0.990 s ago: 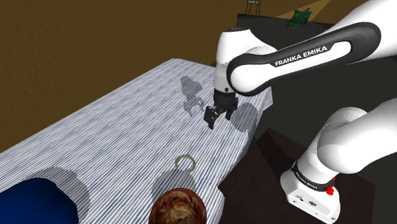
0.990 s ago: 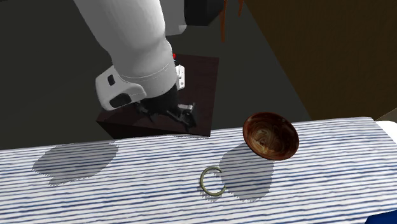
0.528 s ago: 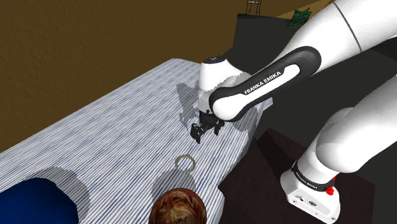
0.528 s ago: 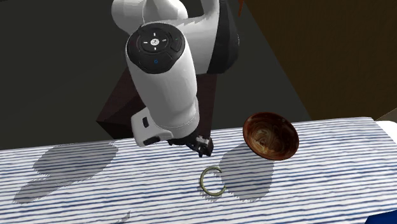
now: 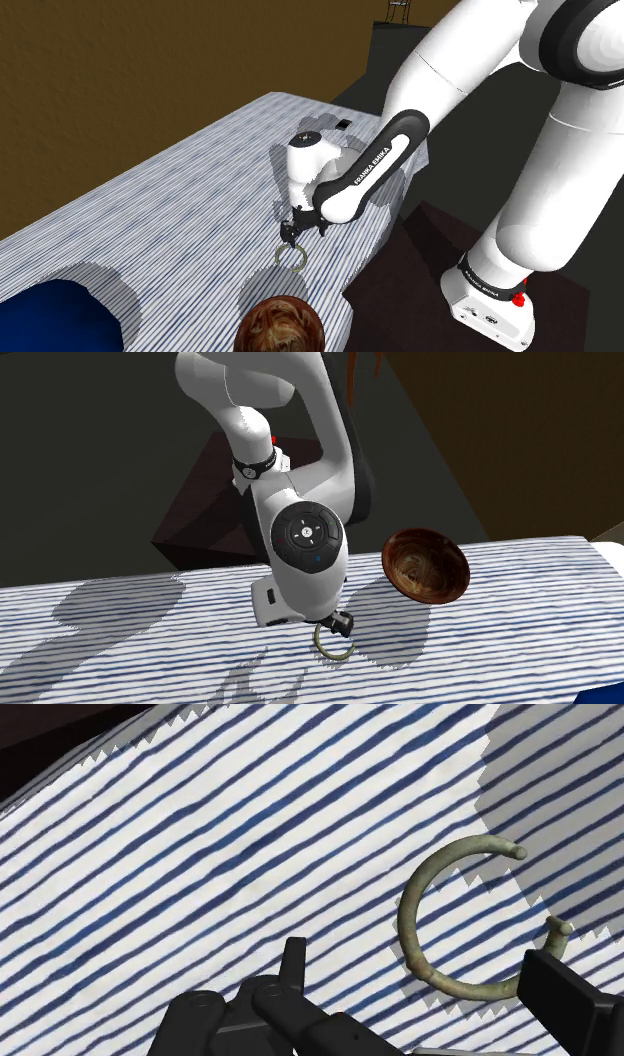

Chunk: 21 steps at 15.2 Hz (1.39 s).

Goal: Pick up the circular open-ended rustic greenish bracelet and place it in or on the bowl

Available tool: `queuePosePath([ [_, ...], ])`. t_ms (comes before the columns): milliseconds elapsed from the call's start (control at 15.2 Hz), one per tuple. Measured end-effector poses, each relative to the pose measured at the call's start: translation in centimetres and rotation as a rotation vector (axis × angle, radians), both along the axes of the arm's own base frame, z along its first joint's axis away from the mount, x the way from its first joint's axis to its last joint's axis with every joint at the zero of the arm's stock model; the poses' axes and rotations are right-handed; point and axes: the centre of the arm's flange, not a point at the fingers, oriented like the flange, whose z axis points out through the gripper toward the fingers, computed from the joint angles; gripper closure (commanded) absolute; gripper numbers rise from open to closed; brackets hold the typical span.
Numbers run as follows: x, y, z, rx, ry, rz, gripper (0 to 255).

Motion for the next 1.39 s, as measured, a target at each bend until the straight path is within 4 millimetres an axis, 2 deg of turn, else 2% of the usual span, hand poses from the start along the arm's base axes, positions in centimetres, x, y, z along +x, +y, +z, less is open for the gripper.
queuePosePath([
  [132,0.5,0.7,-2.0,-0.004,0.003,-0.019,0],
  [594,0.5,1.3,-5.7,-0.006,0.004,-0.027,0],
  [990,0.5,1.3,-6.1,-0.006,0.003,-0.027,0],
  [1056,0.5,1.3,-6.1,-0.006,0.003,-0.027,255],
  [1386,0.6,1.4,-5.7,-0.003,-0.005,-0.025,255],
])
